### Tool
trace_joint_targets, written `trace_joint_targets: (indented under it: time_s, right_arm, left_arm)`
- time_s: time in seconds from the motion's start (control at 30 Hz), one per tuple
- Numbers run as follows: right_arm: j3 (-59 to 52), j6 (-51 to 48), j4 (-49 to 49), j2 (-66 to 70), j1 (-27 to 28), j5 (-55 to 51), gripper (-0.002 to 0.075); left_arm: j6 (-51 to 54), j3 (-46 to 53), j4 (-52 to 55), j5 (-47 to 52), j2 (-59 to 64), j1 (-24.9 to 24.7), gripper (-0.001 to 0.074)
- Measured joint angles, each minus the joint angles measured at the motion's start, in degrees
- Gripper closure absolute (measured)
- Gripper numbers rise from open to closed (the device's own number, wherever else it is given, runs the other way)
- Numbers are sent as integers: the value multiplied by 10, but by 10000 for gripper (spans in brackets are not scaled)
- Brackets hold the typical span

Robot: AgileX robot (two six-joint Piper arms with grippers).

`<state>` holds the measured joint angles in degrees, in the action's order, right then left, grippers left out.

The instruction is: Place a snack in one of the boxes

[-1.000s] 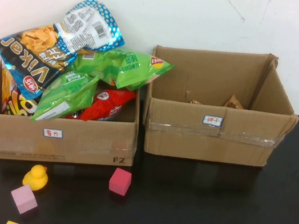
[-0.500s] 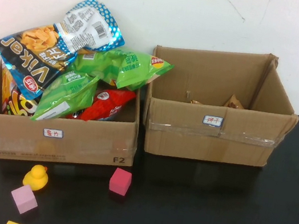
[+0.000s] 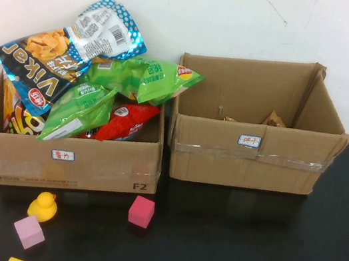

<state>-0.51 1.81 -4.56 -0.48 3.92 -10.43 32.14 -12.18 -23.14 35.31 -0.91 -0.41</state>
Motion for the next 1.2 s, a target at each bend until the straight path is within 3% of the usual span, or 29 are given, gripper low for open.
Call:
trace_joint_targets:
  time_s: [0.27, 1.2]
  right_arm:
    - [-10, 20, 1, 0, 1, -88, 727]
    - [-10, 26, -4, 0, 2, -92, 727]
  left_arm:
    - [0, 0, 0, 1, 0, 0, 736]
    - [0, 15, -2, -5, 0, 0, 736]
